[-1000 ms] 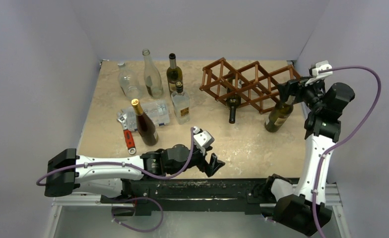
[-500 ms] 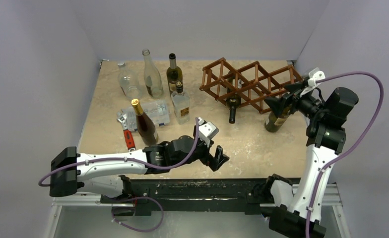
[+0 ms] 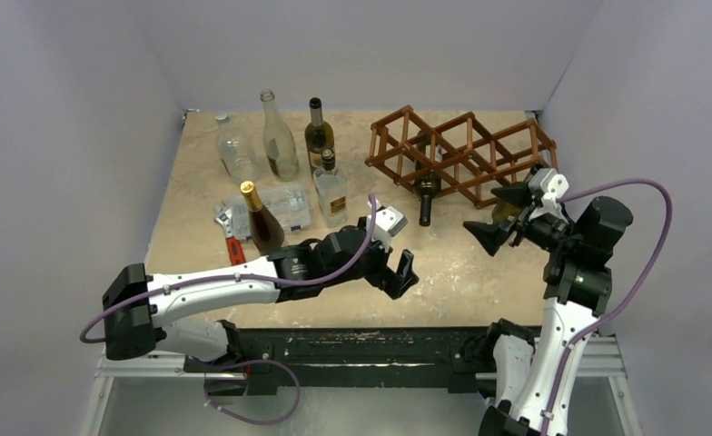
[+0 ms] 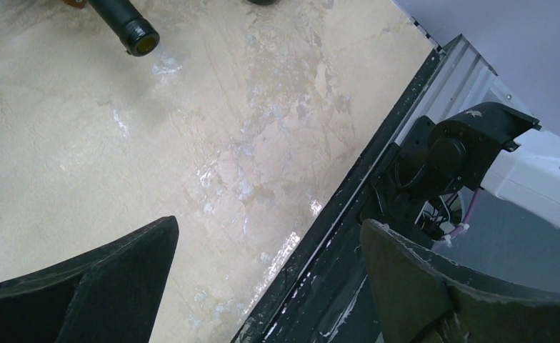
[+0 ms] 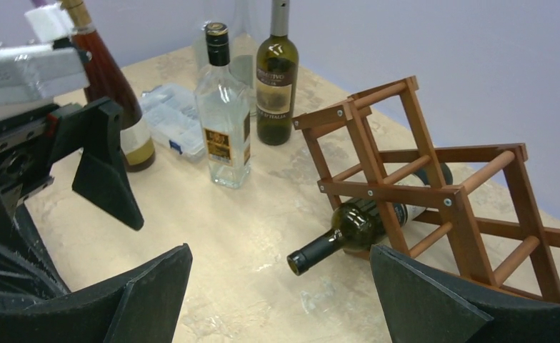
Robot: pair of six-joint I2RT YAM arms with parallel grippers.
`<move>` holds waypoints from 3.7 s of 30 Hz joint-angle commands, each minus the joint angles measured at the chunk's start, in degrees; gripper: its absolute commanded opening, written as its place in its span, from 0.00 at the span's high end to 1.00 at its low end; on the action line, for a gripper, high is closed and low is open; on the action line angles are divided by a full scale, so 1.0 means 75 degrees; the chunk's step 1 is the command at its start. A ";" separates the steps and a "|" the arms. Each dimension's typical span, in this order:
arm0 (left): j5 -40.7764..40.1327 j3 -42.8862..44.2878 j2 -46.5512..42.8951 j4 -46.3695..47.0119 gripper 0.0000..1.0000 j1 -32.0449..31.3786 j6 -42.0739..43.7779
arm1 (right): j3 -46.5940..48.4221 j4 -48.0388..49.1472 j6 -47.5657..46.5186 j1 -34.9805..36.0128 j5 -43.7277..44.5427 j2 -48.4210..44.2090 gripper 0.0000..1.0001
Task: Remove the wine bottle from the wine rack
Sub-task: Pick up the wine bottle from the wine rack.
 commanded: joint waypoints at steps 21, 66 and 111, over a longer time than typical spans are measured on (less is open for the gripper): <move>-0.0409 0.2362 0.1642 -0.1130 0.07 0.1027 0.0432 | -0.1285 0.1375 0.0716 -0.0013 0.0060 -0.1091 0.01; -0.1689 0.5137 0.5746 0.0404 0.13 0.1740 0.0356 | -0.1518 0.1830 0.1049 -0.0010 0.0907 -0.0965 0.01; -0.2145 0.6028 0.7593 0.1517 0.39 0.1987 -0.0746 | -0.1542 0.1831 0.1038 -0.0010 0.1001 -0.0937 0.01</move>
